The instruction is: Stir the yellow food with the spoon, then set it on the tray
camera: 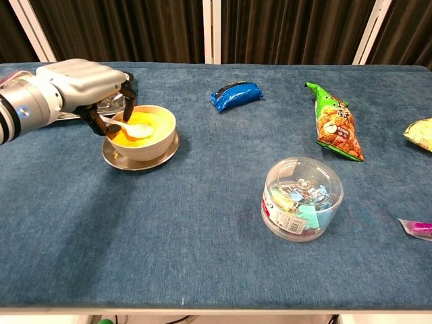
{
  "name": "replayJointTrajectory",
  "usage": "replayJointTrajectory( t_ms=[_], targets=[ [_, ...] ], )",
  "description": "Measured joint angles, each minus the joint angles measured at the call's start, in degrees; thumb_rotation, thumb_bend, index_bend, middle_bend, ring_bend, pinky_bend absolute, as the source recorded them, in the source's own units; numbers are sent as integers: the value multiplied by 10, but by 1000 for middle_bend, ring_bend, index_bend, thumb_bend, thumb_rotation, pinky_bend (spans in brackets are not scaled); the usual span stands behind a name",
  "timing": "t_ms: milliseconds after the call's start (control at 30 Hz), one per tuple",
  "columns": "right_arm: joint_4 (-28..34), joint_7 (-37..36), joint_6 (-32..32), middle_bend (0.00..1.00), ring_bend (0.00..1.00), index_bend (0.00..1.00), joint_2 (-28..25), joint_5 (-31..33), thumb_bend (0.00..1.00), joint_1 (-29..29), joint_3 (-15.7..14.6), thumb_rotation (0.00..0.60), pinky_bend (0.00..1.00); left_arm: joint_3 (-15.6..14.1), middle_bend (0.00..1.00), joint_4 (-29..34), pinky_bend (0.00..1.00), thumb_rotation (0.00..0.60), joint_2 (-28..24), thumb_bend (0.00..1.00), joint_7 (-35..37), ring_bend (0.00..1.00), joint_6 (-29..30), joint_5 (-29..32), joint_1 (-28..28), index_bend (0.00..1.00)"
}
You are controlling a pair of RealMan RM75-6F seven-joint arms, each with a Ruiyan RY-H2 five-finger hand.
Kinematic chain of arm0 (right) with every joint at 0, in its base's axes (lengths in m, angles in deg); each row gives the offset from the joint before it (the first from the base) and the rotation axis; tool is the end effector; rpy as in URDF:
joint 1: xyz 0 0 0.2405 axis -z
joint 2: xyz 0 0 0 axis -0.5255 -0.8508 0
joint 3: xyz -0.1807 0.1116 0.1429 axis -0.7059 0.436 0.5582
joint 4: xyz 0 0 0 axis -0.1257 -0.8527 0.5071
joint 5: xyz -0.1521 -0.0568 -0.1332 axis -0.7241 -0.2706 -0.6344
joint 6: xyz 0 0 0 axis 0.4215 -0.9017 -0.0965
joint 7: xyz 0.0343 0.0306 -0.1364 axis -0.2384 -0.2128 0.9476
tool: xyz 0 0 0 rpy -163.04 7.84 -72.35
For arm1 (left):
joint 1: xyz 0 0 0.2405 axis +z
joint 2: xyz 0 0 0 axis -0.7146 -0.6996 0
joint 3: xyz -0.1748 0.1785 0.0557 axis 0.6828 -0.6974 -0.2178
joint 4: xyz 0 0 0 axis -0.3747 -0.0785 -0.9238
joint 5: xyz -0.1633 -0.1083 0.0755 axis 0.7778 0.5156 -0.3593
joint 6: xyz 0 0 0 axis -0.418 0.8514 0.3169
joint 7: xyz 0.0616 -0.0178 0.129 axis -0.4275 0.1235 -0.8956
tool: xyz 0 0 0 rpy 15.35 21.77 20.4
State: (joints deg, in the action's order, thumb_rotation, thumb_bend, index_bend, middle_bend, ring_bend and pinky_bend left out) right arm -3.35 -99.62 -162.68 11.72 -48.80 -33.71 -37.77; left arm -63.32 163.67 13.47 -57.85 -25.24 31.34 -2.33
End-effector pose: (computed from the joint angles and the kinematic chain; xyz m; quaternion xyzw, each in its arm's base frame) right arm -0.3092 -0.1530 0.1531 0.5777 -0.4011 0.5025 0.5028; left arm -0.1367 0.3448 -0.0250 -0.7725 -0.2982 -0.2626 0.4954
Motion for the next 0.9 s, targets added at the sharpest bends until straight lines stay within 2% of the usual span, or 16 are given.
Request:
replayJointTrajectory(
  t_ms=[900],
  targets=[
    [14, 12, 2, 220, 77, 156, -7, -1, 148, -2, 0, 600, 193, -8, 291, -12, 159, 600, 2, 418, 16, 130, 0, -8, 2, 552]
  ],
)
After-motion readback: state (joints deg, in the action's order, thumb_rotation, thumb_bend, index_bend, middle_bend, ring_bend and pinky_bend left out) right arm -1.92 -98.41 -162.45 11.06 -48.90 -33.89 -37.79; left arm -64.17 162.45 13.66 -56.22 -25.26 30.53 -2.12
